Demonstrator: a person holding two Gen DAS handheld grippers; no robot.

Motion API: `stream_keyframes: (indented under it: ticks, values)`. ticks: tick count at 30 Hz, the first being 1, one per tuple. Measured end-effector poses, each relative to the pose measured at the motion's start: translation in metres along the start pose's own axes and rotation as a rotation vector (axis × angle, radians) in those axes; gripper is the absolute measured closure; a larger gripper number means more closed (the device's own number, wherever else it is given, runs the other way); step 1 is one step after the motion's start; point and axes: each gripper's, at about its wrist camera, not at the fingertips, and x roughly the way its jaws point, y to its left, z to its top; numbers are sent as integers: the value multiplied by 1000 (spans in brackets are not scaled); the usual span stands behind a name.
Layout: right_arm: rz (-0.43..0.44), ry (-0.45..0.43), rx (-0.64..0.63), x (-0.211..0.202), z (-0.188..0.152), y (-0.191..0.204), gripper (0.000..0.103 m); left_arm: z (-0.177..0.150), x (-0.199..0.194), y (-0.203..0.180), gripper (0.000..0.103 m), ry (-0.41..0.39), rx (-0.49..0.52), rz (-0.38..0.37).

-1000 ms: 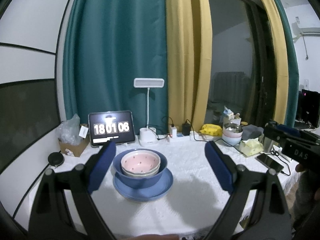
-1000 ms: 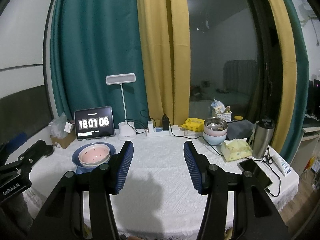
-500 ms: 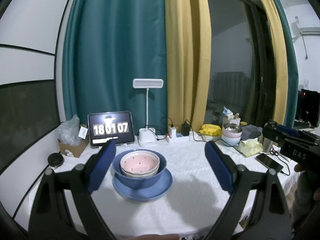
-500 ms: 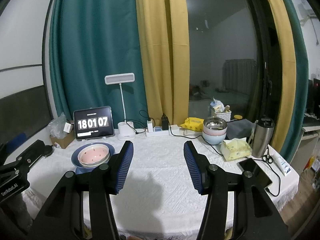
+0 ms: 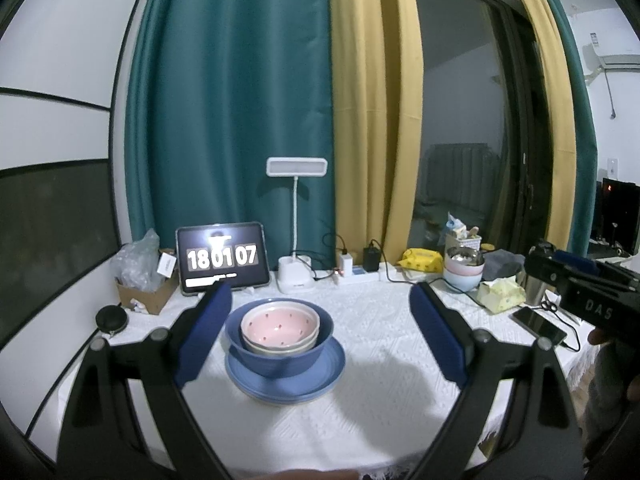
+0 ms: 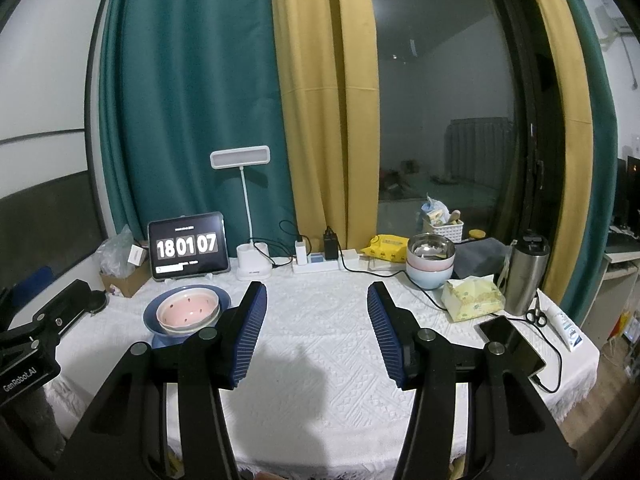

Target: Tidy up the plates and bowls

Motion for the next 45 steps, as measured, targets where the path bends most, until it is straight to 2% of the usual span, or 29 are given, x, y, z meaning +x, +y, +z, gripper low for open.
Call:
stream_keyframes:
  ticks: [45]
  values:
    - [-2,1,3,0,0,1,48,-3,-2,1,12,1,-2,2]
